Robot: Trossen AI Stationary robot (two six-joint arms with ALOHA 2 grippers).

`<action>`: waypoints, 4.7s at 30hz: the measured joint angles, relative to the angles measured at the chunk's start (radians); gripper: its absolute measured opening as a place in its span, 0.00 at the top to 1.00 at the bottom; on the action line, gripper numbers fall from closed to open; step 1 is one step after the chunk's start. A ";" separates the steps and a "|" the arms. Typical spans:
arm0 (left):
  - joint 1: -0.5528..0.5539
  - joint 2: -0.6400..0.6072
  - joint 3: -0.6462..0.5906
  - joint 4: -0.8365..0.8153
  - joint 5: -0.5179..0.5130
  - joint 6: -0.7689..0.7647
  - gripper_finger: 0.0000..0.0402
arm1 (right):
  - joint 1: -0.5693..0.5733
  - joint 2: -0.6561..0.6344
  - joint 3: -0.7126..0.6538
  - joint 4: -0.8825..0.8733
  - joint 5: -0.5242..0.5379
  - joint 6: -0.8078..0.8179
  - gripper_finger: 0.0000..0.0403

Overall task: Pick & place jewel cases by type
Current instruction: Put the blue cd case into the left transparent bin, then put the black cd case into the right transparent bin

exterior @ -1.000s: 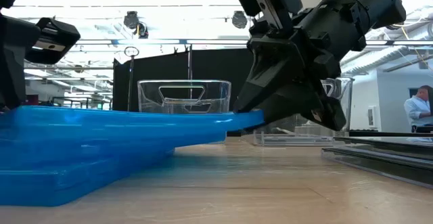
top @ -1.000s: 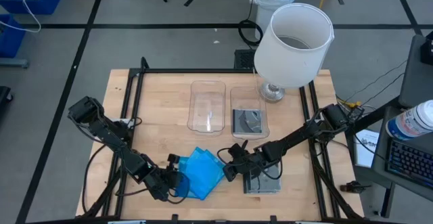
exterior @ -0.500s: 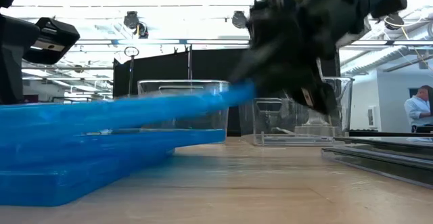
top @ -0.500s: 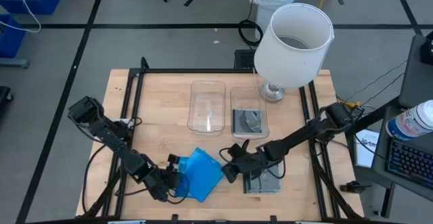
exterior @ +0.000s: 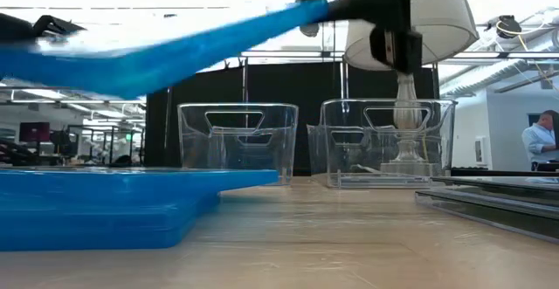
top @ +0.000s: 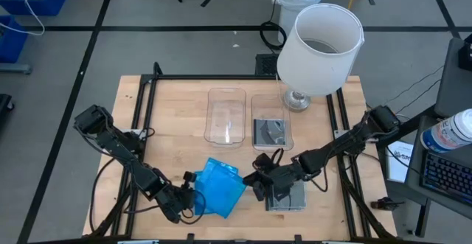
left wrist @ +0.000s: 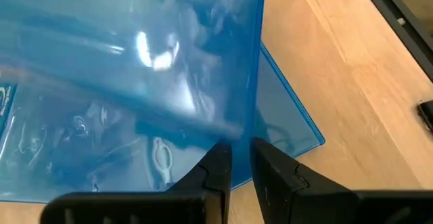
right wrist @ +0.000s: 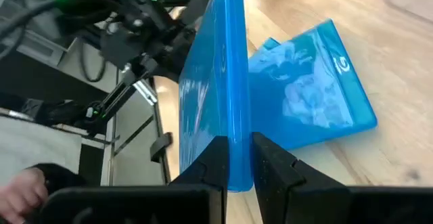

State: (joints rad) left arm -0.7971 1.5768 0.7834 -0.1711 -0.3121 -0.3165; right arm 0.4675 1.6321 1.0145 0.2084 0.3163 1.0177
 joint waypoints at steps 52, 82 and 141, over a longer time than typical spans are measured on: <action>0.001 -0.001 0.000 0.006 -0.011 0.105 0.84 | -0.727 0.076 0.456 -0.685 -0.426 -0.844 0.91; 0.001 -0.001 0.000 0.003 -0.012 0.079 0.84 | -0.723 0.148 0.455 -0.683 -0.366 -0.940 0.62; 0.148 0.121 0.155 0.228 0.034 0.365 0.84 | 0.227 -0.481 -0.083 -0.752 0.210 -0.317 1.00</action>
State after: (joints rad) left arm -0.6492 1.6974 0.9382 0.0565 -0.2783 0.0481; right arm 0.6948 1.1511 0.9314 -0.5439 0.5260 0.7008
